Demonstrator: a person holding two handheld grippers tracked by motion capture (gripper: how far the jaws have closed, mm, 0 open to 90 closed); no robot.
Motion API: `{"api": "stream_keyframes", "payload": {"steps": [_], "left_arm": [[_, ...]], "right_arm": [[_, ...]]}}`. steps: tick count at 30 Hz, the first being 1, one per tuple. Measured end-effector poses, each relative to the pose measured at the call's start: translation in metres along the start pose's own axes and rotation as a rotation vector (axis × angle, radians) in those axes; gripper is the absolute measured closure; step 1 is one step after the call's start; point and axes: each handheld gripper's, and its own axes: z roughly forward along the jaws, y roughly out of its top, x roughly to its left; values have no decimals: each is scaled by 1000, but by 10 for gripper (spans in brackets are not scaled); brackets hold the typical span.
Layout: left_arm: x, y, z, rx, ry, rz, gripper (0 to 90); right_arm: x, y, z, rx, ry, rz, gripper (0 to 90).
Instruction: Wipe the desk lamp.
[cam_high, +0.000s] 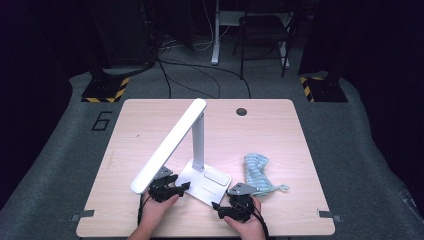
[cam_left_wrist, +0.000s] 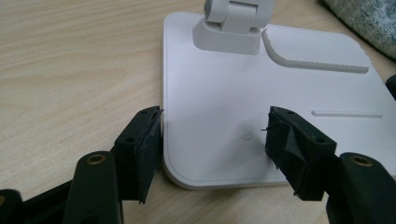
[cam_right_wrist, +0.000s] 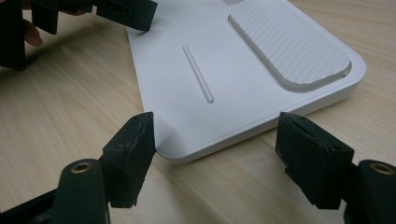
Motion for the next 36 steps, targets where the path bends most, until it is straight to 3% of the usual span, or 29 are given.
{"api": "stream_keyframes", "payload": {"steps": [5, 11, 17, 21, 24, 29, 36], "left_arm": [[-4, -1, 1, -5, 3, 8, 357], [-5, -1, 0, -4, 4, 8, 355], [-8, -2, 0, 4, -13, -3, 355], [-10, -3, -1, 14, -17, -2, 357], [-11, -3, -3, 35, -22, 30, 356], [-16, -5, -4, 47, -28, 42, 359], [-24, -6, -4, 57, -27, 81, 372]], "right_arm": [[-1, 1, 2, -12, -24, -7, 238], [4, 1, 5, 20, -75, -82, 216], [3, 2, 7, 36, -117, -104, 247], [-1, 4, 7, 34, -124, -83, 285], [-5, 5, 6, 22, -130, -76, 319], [-12, 6, 5, 9, -127, -24, 352], [-21, 6, 3, -2, -149, -6, 383]]}}
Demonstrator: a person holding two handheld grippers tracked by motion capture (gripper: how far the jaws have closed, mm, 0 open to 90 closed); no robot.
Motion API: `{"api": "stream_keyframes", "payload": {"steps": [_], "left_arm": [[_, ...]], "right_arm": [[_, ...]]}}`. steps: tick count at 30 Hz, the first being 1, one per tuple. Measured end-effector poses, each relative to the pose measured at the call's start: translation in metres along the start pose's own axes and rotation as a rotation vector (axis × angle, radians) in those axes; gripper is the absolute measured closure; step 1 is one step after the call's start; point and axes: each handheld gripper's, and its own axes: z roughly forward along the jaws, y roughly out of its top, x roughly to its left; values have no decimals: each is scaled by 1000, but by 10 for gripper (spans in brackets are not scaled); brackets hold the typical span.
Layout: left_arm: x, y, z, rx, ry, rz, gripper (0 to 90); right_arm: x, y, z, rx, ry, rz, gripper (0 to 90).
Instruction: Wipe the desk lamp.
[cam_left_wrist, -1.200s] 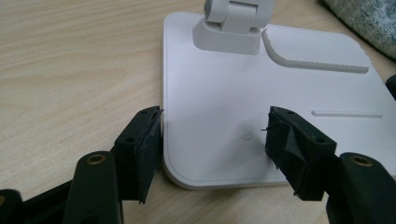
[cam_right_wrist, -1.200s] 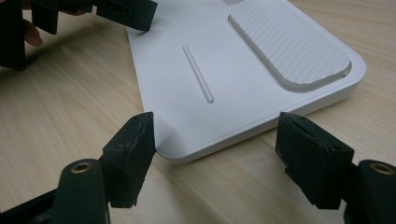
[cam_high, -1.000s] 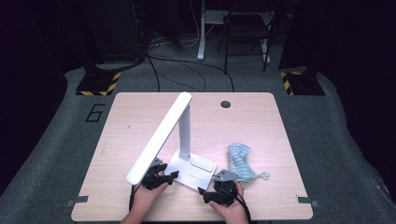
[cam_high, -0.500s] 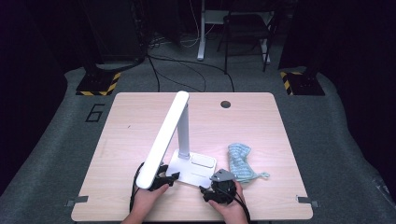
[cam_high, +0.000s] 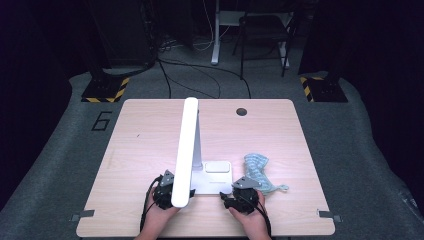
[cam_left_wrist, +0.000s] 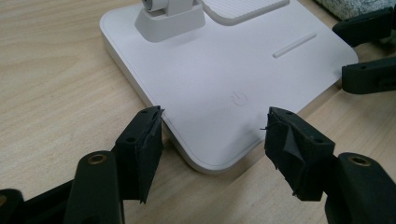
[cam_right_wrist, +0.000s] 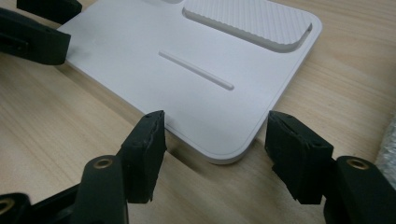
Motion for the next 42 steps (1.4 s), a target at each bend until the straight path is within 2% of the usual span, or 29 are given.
{"api": "stream_keyframes", "payload": {"steps": [2, 3, 6, 8, 10, 14, 18, 19, 20, 21, 24, 25, 29, 36, 37, 40, 42], "left_arm": [[0, 0, 1, -6, 9, 0, 376], [2, 0, 1, -2, -4, -8, 376], [3, 1, 2, -5, -12, -22, 367], [4, 1, 1, -1, -15, -23, 366], [4, 2, 1, -8, 2, -13, 378], [7, 4, 0, -3, -13, -26, 387], [10, 5, -3, -33, 0, -48, 375], [11, 5, -5, -28, -3, -42, 375], [11, 5, -5, -47, 6, -57, 375], [13, 5, -7, -37, 3, -49, 375], [14, 5, -10, -57, 4, -63, 374], [15, 6, -12, -54, 4, -54, 374], [15, 7, -15, -68, 0, -63, 374], [17, 10, -18, -82, -6, -73, 366], [18, 11, -19, -69, -12, -66, 364], [21, 13, -21, -70, -15, -76, 363], [23, 15, -24, -77, -24, -87, 362]], "right_arm": [[-1, 0, 0, 1, 3, -1, 383], [-1, 0, 0, -3, 2, 0, 383], [0, 0, 0, -4, 2, 0, 382], [0, -1, -1, -2, 6, 1, 384], [0, -1, -2, -2, 11, 10, 390], [0, 0, -6, -12, 24, 13, 401], [-2, 2, -12, -42, 28, 13, 397], [-3, 2, -13, -44, 36, 8, 396], [-2, 3, -15, -42, 38, 20, 396], [-2, 3, -15, -45, 36, 18, 396], [-1, 5, -17, -61, 34, 28, 391], [-2, 5, -17, -57, 40, 9, 389], [-2, 6, -20, -72, 47, 18, 385], [-6, 10, -32, -95, 52, 30, 381], [-7, 11, -34, -105, 50, 21, 380], [-9, 16, -42, -121, 52, 27, 372], [-11, 18, -45, -110, 62, 23, 368]]}}
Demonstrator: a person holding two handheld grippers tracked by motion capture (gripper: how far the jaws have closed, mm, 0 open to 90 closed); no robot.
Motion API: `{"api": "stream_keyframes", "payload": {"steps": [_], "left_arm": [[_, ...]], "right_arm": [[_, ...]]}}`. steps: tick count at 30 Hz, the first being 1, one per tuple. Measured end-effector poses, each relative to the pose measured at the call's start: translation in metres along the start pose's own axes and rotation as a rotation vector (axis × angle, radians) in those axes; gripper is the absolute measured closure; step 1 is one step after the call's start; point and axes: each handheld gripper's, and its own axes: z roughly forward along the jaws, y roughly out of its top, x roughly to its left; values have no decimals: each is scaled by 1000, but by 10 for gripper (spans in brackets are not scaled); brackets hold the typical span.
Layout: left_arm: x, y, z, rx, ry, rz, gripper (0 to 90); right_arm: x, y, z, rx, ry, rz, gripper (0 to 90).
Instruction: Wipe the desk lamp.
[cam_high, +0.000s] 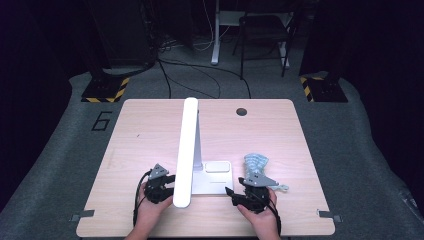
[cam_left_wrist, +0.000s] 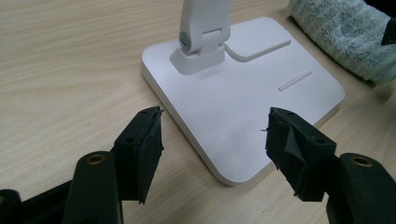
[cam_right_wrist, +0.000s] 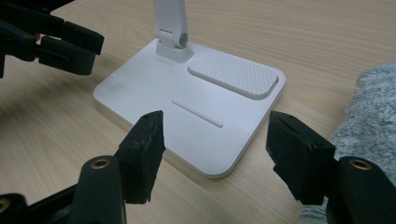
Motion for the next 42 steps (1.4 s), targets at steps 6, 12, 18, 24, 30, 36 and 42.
{"api": "stream_keyframes", "payload": {"steps": [6, 12, 18, 24, 30, 36, 42], "left_arm": [[3, 9, -12, -27, -15, -34, 359], [8, 15, -23, -24, 0, 7, 359], [8, 12, -35, -26, -8, 42, 359], [11, -1, -46, -40, -9, 75, 358], [15, -10, -49, -36, -11, 120, 359], [18, -14, -49, -42, -17, 132, 361], [25, -17, -46, -43, -5, 120, 364]], "right_arm": [[-7, 1, -7, -11, 8, 6, 368], [-14, 4, -16, -45, 10, -27, 369], [-16, 1, -16, -38, 12, -18, 369], [-16, -7, -19, -9, 24, -21, 369], [-15, -17, -21, -8, 28, -13, 369], [-10, -20, -14, 4, 44, -31, 370], [-6, -25, -4, 27, 67, -31, 373]]}}
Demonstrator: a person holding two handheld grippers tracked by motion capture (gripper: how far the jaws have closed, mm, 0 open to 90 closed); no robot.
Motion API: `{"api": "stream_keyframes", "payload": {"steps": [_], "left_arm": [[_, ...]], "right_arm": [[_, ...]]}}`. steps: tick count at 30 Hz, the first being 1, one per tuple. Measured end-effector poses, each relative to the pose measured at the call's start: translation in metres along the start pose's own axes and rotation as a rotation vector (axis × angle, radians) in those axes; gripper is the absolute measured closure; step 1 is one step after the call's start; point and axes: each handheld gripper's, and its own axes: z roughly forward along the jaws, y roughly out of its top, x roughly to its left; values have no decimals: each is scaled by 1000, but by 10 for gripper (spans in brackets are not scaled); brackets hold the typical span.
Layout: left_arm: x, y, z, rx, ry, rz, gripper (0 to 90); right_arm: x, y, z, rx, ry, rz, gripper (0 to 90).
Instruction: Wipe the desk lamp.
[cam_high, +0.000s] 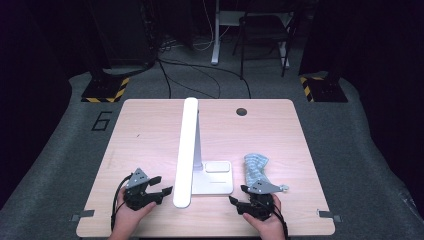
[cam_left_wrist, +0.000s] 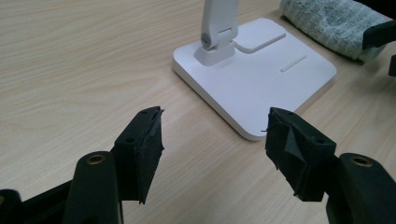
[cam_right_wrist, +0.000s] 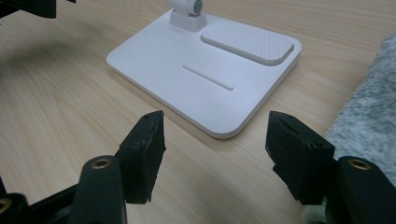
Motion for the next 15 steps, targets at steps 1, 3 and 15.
{"api": "stream_keyframes", "payload": {"steps": [1, 3, 15], "left_arm": [[1, 0, 0, -2, 3, -6, 363], [2, -1, 1, -3, 0, -11, 364], [3, -2, 7, 22, 0, -19, 363]], "right_arm": [[0, -1, 1, 4, 7, 0, 373], [0, -1, 3, 3, -2, 2, 373], [-2, -2, 5, 9, -32, -6, 373]]}}
